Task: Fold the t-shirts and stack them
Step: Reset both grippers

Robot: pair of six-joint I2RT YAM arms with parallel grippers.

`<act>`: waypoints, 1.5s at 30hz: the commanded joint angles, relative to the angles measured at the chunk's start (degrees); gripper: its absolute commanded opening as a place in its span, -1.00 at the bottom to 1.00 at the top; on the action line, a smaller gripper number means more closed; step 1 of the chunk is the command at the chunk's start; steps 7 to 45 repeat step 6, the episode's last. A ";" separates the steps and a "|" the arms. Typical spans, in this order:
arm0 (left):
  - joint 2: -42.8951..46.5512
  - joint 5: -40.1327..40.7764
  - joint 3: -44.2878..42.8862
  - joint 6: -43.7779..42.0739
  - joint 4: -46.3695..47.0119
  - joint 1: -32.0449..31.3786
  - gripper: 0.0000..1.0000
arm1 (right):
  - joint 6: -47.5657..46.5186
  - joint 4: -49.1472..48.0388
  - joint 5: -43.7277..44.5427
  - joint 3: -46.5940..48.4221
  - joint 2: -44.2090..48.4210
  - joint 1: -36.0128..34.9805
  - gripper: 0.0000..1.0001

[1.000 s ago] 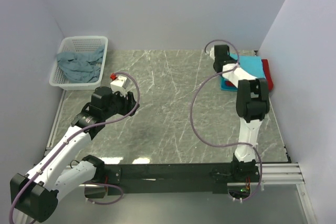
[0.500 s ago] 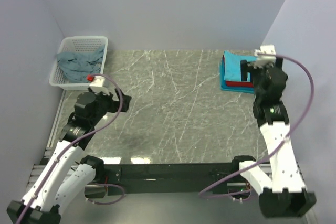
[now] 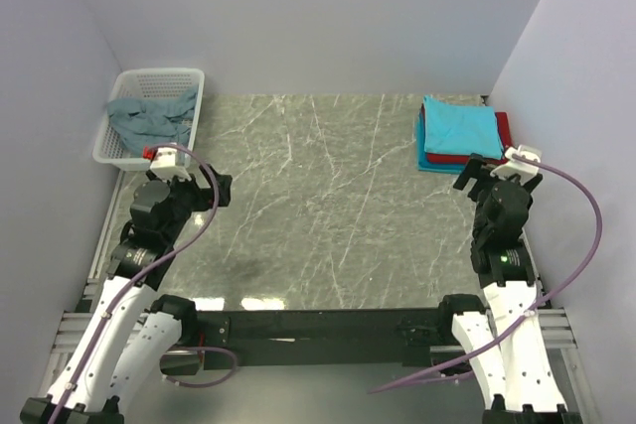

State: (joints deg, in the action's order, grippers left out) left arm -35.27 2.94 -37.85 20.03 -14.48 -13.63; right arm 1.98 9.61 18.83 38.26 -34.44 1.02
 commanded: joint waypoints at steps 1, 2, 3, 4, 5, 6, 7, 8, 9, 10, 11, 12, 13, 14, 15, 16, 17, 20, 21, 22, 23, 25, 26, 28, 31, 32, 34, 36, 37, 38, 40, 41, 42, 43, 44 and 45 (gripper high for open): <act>-0.94 1.01 -0.65 0.09 0.51 0.18 0.99 | 2.77 -3.28 2.44 -0.99 1.65 0.21 0.86; -0.68 0.75 -0.74 0.10 0.42 0.18 0.99 | 3.38 -3.02 1.57 -0.99 1.91 0.21 0.86; -0.33 0.66 -0.48 0.18 0.42 0.18 0.99 | 3.64 -2.58 1.30 -0.91 1.66 0.21 0.85; -0.07 0.66 -0.39 0.18 0.68 0.09 0.99 | 3.91 -1.79 1.21 -0.65 1.48 0.13 0.85; 0.46 0.75 -0.21 0.10 0.68 0.01 0.99 | 3.65 -1.52 0.86 -0.56 1.22 0.21 0.85; 0.55 0.84 -0.12 0.10 0.77 0.00 0.99 | 3.47 -1.52 1.03 -0.47 1.21 0.21 0.86; 0.55 0.84 -0.12 0.10 0.77 0.00 0.99 | 3.47 -1.52 1.03 -0.47 1.21 0.21 0.86; 0.55 0.84 -0.12 0.10 0.77 0.00 0.99 | 3.47 -1.52 1.03 -0.47 1.21 0.21 0.86; 0.55 0.84 -0.12 0.10 0.77 0.00 0.99 | 3.47 -1.52 1.03 -0.47 1.21 0.21 0.86; 0.55 0.84 -0.12 0.10 0.77 0.00 0.99 | 3.47 -1.52 1.03 -0.47 1.21 0.21 0.86; 0.55 0.84 -0.12 0.10 0.77 0.00 0.99 | 3.47 -1.52 1.03 -0.47 1.21 0.21 0.86; 0.55 0.84 -0.12 0.10 0.77 0.00 0.99 | 3.47 -1.52 1.03 -0.47 1.21 0.21 0.86; 0.55 0.84 -0.12 0.10 0.77 0.00 0.99 | 3.47 -1.52 1.03 -0.47 1.21 0.21 0.86; 0.55 0.84 -0.12 0.10 0.77 0.00 0.99 | 3.47 -1.52 1.03 -0.47 1.21 0.21 0.86; 0.55 0.84 -0.12 0.10 0.77 0.00 0.99 | 3.47 -1.52 1.03 -0.47 1.21 0.21 0.86; 0.55 0.84 -0.12 0.10 0.77 0.00 0.99 | 3.47 -1.52 1.03 -0.47 1.21 0.21 0.86; 0.55 0.84 -0.12 0.10 0.77 0.00 0.99 | 3.47 -1.52 1.03 -0.47 1.21 0.21 0.86; 0.55 0.84 -0.12 0.10 0.77 0.00 0.99 | 3.47 -1.52 1.03 -0.47 1.21 0.21 0.86; 0.55 0.84 -0.12 0.10 0.77 0.00 0.99 | 3.47 -1.52 1.03 -0.47 1.21 0.21 0.86; 0.55 0.84 -0.12 0.10 0.77 0.00 0.99 | 3.47 -1.52 1.03 -0.47 1.21 0.21 0.86; 0.55 0.84 -0.12 0.10 0.77 0.00 0.99 | 3.47 -1.52 1.03 -0.47 1.21 0.21 0.86; 0.55 0.84 -0.12 0.10 0.77 0.00 0.99 | 3.47 -1.52 1.03 -0.47 1.21 0.21 0.86; 0.55 0.84 -0.12 0.10 0.77 0.00 0.99 | 3.47 -1.52 1.03 -0.47 1.21 0.21 0.86; 0.55 0.84 -0.12 0.10 0.77 0.00 0.99 | 3.47 -1.52 1.03 -0.47 1.21 0.21 0.86; 0.55 0.84 -0.12 0.10 0.77 0.00 0.99 | 3.47 -1.52 1.03 -0.47 1.21 0.21 0.86; 0.55 0.84 -0.12 0.10 0.77 0.00 0.99 | 3.47 -1.52 1.03 -0.47 1.21 0.21 0.86; 0.55 0.84 -0.12 0.10 0.77 0.00 0.99 | 3.47 -1.52 1.03 -0.47 1.21 0.21 0.86; 0.55 0.84 -0.12 0.10 0.77 0.00 0.99 | 3.47 -1.52 1.03 -0.47 1.21 0.21 0.86; 0.55 0.84 -0.12 0.10 0.77 0.00 0.99 | 3.47 -1.52 1.03 -0.47 1.21 0.21 0.86; 0.55 0.84 -0.12 0.10 0.77 0.00 0.99 | 3.47 -1.52 1.03 -0.47 1.21 0.21 0.86; 0.55 0.84 -0.12 0.10 0.77 0.00 0.99 | 3.47 -1.52 1.03 -0.47 1.21 0.21 0.86; 0.55 0.84 -0.12 0.10 0.77 0.00 0.99 | 3.47 -1.52 1.03 -0.47 1.21 0.21 0.86; 0.55 0.84 -0.12 0.10 0.77 0.00 0.99 | 3.47 -1.52 1.03 -0.47 1.21 0.21 0.86; 0.55 0.84 -0.12 0.10 0.77 0.00 0.99 | 3.47 -1.52 1.03 -0.47 1.21 0.21 0.86; 0.55 0.84 -0.12 0.10 0.77 0.00 0.99 | 3.47 -1.52 1.03 -0.47 1.21 0.21 0.86; 0.55 0.84 -0.12 0.10 0.77 0.00 0.99 | 3.47 -1.52 1.03 -0.47 1.21 0.21 0.86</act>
